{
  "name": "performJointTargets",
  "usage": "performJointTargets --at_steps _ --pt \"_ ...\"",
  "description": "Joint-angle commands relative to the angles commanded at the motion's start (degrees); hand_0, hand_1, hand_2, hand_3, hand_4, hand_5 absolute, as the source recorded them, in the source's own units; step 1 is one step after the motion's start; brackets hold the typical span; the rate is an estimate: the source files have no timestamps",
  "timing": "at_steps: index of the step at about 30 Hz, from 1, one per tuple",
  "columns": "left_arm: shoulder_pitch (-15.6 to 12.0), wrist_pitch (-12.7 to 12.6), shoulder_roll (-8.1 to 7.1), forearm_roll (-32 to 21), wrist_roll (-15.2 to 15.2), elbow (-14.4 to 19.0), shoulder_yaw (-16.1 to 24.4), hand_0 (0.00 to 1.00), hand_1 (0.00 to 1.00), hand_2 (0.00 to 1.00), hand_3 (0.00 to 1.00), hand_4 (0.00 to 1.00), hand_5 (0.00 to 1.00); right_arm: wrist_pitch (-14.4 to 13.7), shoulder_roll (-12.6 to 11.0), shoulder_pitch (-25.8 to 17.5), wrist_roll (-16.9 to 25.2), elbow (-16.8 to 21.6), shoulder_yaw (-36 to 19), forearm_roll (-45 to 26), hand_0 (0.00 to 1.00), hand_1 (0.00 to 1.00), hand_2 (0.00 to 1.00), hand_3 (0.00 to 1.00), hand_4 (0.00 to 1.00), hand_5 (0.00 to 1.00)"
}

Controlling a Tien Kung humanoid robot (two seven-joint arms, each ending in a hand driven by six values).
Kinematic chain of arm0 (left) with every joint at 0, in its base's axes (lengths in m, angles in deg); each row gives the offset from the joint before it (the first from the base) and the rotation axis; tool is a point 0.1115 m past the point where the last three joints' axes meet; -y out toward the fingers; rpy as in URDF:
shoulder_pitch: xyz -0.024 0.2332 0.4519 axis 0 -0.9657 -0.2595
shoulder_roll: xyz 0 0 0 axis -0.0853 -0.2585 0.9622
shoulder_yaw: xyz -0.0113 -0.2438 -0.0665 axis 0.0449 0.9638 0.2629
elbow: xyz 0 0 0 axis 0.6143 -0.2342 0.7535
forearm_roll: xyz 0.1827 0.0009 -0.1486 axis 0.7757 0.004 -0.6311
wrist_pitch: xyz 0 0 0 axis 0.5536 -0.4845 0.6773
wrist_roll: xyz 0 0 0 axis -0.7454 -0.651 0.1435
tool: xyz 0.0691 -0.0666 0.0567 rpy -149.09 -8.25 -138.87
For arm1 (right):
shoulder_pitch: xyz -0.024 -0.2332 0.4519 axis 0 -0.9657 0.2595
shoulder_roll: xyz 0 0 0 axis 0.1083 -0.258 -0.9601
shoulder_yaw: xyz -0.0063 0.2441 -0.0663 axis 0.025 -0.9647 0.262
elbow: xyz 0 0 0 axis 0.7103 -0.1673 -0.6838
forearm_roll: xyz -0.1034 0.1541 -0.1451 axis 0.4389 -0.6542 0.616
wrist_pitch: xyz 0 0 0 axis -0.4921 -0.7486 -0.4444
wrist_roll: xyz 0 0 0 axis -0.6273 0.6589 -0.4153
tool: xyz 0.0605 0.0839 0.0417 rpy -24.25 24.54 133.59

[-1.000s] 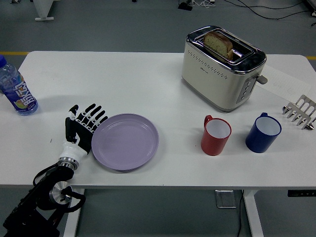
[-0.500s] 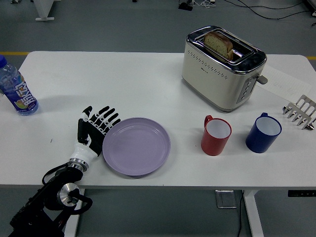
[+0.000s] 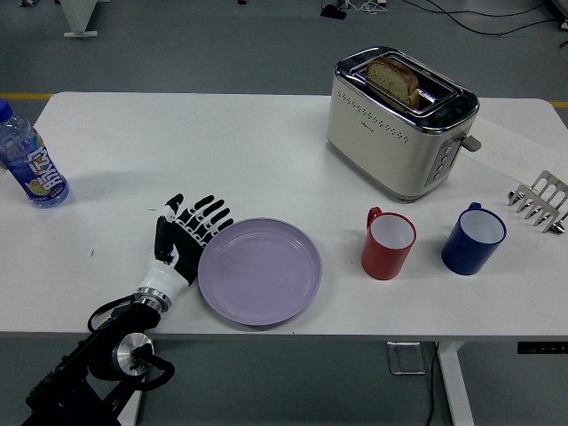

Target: Push plate across desktop

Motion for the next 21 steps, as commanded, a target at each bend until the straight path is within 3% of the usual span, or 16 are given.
performJointTargets --at_steps 14,21 --pt "0.31 -0.16 0.0 -0.05 -0.13 0.03 -1.18 0.708 0.733 0.683 0.592 0.544 0.998 -0.03 0.09 -0.05 -0.12 0.04 -0.06 0.23 0.586 0.524 0.615 0.595 0.298 0.563" --pt "1.34 -1.01 0.0 1.25 -0.33 0.2 2.01 0.707 0.73 0.682 0.592 0.547 0.998 -0.06 0.12 0.3 -0.06 0.05 0.16 -0.14 0.586 0.524 0.615 0.595 0.297 0.561"
